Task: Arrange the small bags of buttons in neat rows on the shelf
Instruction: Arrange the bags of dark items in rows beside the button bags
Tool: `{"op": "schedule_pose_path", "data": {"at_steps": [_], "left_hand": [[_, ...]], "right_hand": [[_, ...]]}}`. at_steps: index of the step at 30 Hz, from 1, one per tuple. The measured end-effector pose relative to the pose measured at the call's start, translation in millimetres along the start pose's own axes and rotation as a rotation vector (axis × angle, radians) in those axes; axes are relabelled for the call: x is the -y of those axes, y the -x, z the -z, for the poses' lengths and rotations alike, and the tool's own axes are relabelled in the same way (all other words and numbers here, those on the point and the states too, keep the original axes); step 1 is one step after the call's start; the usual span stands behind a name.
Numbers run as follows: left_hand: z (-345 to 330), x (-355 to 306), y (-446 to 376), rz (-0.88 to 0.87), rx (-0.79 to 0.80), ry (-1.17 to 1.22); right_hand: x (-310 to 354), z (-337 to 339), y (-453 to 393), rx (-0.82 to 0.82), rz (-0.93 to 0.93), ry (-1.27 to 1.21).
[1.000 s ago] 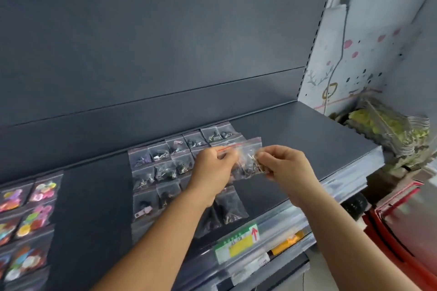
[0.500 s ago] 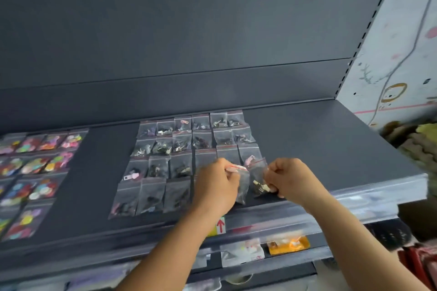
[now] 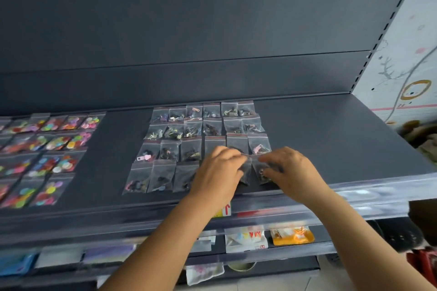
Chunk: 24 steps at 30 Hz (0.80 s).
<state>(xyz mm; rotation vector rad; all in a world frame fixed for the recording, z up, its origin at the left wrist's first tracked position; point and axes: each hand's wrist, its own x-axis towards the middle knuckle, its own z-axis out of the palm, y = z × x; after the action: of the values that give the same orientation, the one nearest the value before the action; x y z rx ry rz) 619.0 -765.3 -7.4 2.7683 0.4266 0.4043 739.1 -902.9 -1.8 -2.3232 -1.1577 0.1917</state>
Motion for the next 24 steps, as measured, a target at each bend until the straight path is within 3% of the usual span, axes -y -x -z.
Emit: {"op": "schedule_pose_path", "data": {"at_steps": [8, 16, 24], "left_hand": [[-2, -2, 9, 0.018, 0.089, -0.043], [-3, 2, 10, -0.082, 0.11, -0.024], [2, 3, 6, -0.058, 0.163, 0.01]], "right_hand": [[9, -9, 0, 0.003, 0.088, 0.108], [10, -12, 10, -0.019, 0.02, 0.125], [17, -15, 12, -0.021, -0.088, 0.108]]}}
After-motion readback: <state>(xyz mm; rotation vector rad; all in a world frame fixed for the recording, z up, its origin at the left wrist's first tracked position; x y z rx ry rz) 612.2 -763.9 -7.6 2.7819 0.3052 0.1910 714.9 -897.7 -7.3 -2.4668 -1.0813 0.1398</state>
